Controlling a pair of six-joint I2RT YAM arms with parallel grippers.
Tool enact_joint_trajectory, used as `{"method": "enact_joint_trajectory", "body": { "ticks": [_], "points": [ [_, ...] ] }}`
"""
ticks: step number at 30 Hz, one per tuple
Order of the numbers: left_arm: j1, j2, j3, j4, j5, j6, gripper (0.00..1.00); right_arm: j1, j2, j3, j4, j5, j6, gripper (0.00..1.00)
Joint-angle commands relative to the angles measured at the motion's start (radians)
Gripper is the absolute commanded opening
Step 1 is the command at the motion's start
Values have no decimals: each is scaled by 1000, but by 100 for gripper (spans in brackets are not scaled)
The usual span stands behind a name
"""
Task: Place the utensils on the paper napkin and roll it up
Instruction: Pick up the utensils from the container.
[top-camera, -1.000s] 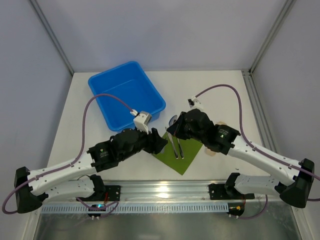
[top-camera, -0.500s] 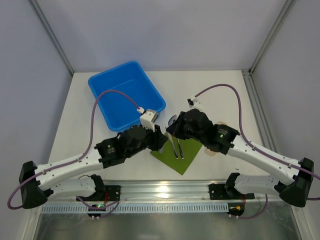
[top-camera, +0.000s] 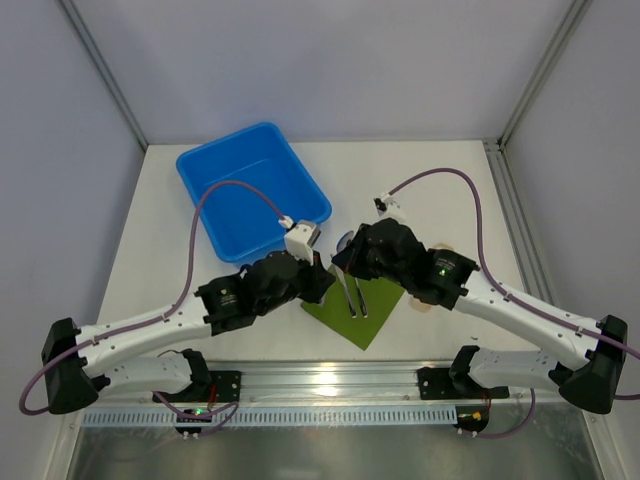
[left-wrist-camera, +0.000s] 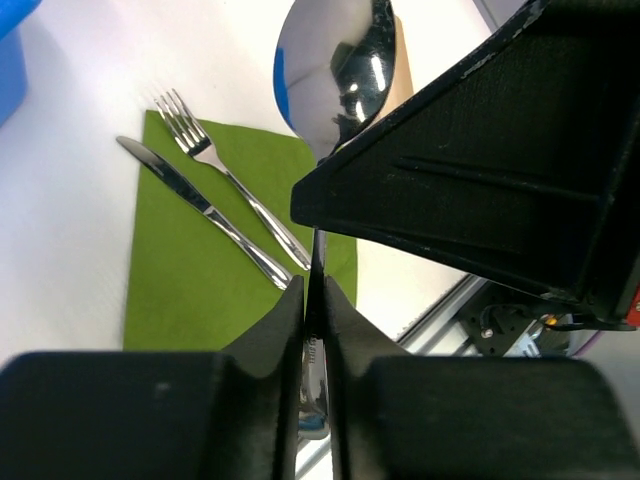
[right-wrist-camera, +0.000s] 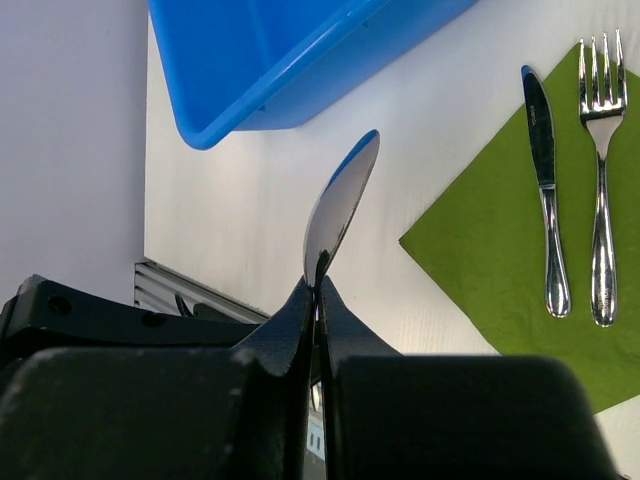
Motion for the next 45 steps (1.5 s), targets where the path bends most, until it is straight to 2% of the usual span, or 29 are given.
{"method": "enact_joint_trajectory", "body": {
  "ticks": [1, 2, 7, 11, 12, 16, 27, 35, 45],
  "points": [
    [-5, -11, 39, 3, -29, -17, 5, 9, 2, 47, 34, 29, -19, 4],
    [-5, -14, 40, -2, -27, -20, 1, 9, 1, 47, 36, 29, -22, 4],
    [-5, -54, 31, -13, -20, -45, 0, 7, -5, 44, 46, 17, -51, 11],
    [-5, -81, 27, -30, -23, -68, 0, 9, -22, 38, 52, -2, -92, 23],
    [-4, -89, 25, -28, -23, -72, 0, 9, -28, 35, 62, -8, -112, 30],
    [-5, -114, 20, -36, -21, -92, 0, 7, -85, 13, 74, -26, -163, 39],
    [-4, -129, -13, 0, -43, -112, 0, 7, -134, -31, 100, -65, -149, 41],
    [-5, -129, -44, 45, -84, -108, 0, 7, -116, -58, 31, -19, 71, 37],
    [-5, -140, -62, 93, -46, -88, 0, 6, -24, -22, 19, -9, 182, 39]
  ]
}}
